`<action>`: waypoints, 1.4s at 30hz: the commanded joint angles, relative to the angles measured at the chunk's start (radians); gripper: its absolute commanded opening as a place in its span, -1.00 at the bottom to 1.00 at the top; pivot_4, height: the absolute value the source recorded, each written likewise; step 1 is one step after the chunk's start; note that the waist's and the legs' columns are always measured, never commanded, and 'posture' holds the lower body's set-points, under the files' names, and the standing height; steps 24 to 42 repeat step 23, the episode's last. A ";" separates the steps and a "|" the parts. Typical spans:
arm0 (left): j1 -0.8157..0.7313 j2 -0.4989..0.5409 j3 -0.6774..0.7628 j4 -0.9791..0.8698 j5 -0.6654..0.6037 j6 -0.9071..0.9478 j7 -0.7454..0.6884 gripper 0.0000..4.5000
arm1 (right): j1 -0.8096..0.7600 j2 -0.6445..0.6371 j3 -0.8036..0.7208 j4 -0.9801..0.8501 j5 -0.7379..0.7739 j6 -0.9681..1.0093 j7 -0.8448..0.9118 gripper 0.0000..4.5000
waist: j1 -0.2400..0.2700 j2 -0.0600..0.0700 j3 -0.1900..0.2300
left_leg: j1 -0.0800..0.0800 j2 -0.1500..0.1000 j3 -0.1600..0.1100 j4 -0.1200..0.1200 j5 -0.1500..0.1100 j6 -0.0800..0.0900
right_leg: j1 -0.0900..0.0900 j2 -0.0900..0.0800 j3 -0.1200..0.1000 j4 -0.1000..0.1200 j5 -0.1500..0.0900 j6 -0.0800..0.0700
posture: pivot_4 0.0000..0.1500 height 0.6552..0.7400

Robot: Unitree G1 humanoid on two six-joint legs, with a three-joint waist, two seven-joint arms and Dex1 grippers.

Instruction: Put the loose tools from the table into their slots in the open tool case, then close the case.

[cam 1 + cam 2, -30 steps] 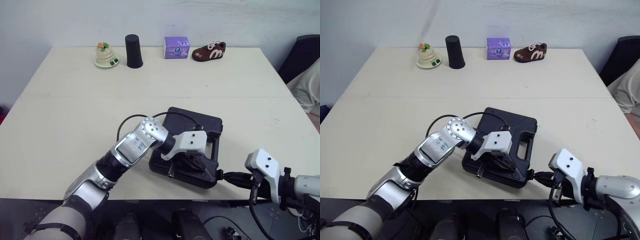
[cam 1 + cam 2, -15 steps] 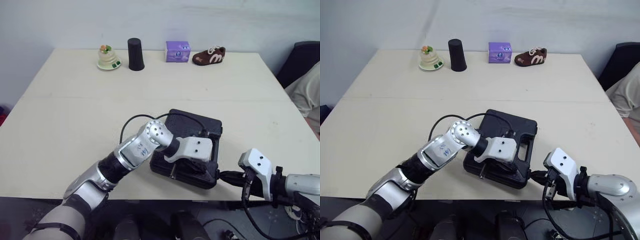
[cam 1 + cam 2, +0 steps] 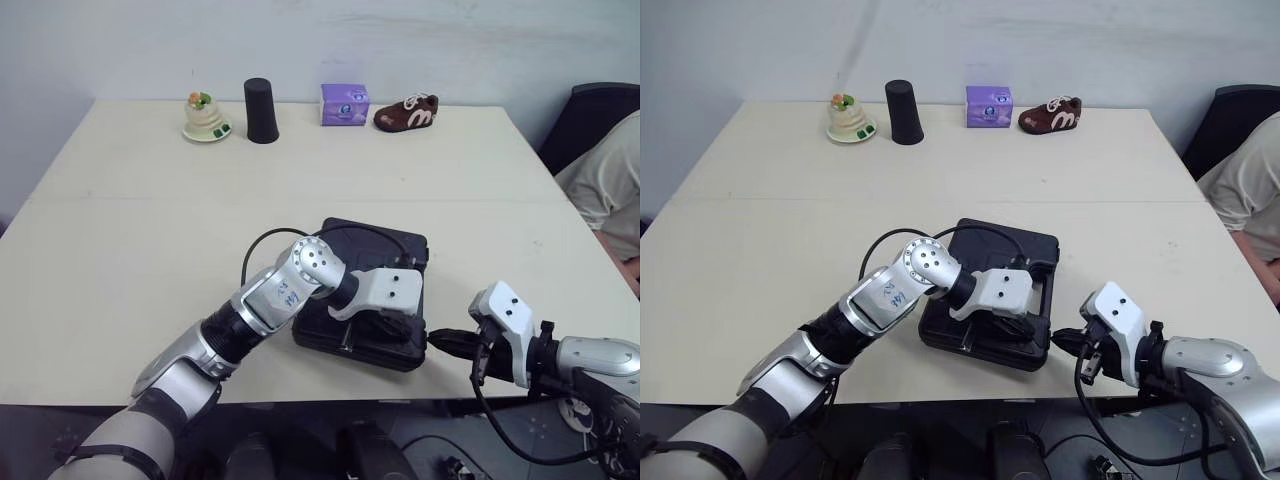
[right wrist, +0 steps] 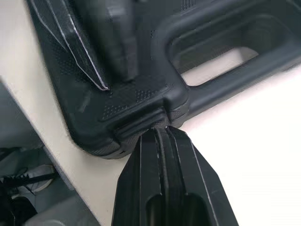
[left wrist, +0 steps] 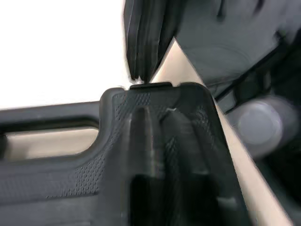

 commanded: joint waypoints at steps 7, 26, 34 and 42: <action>-0.074 0.325 0.415 0.066 -0.223 -0.028 -0.201 1.00 | 0.067 -0.130 -0.416 0.035 0.171 -0.035 0.265 0.55 | -0.005 0.009 0.009 | -0.004 -0.001 0.003 -0.003 0.005 -0.009 | -0.008 0.001 0.000 0.002 0.000 0.000 | 1.00 0.75; 0.620 0.857 1.042 -0.209 -0.431 0.169 -0.273 1.00 | 0.080 -0.291 -0.618 0.339 0.133 -0.092 0.510 0.98 | 0.005 0.005 0.015 | -0.007 0.002 0.005 -0.009 0.004 -0.009 | -0.014 -0.004 -0.006 -0.001 -0.003 0.000 | 1.00 0.75; 0.620 0.857 1.042 -0.209 -0.431 0.169 -0.273 1.00 | 0.080 -0.291 -0.618 0.339 0.133 -0.092 0.510 0.98 | 0.005 0.005 0.015 | -0.007 0.002 0.005 -0.009 0.004 -0.009 | -0.014 -0.004 -0.006 -0.001 -0.003 0.000 | 1.00 0.75; 0.620 0.857 1.042 -0.209 -0.431 0.169 -0.273 1.00 | 0.080 -0.291 -0.618 0.339 0.133 -0.092 0.510 0.98 | 0.005 0.005 0.015 | -0.007 0.002 0.005 -0.009 0.004 -0.009 | -0.014 -0.004 -0.006 -0.001 -0.003 0.000 | 1.00 0.75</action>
